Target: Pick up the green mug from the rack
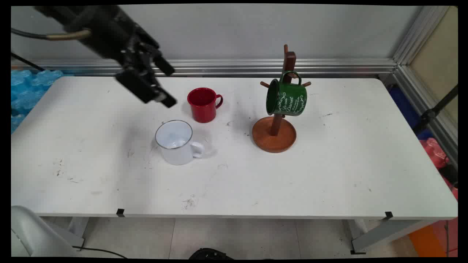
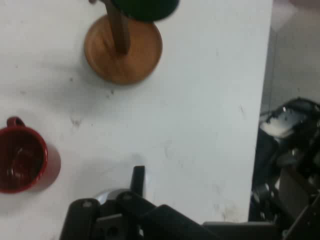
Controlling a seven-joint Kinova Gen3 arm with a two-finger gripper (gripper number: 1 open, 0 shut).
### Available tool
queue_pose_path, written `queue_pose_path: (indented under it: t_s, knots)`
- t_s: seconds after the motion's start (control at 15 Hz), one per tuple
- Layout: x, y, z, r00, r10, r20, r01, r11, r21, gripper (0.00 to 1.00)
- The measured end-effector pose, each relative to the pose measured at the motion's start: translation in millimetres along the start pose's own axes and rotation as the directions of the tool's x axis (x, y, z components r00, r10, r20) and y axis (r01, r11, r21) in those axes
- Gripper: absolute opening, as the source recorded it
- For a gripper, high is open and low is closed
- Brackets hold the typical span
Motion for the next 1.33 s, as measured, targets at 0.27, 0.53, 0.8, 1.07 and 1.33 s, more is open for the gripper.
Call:
queue_pose_path:
  t_s: [0.27,0.53,0.8,1.07,1.33]
  knots:
    - [18.8,-3.6,30.6,0.997,-0.034,-0.064,0.035,0.999,0.013,1.00]
    - [36.4,-8.6,65.5,0.991,-0.052,-0.125,0.052,0.999,-0.003,1.00]
    - [49.8,-14.0,99.4,0.981,-0.077,-0.177,0.075,0.997,-0.020,1.00]
    - [58.8,-17.0,133.1,0.968,-0.111,-0.223,0.104,0.994,-0.044,1.00]
    - [61.7,-18.1,157.2,0.957,-0.143,-0.254,0.131,0.989,-0.064,1.00]
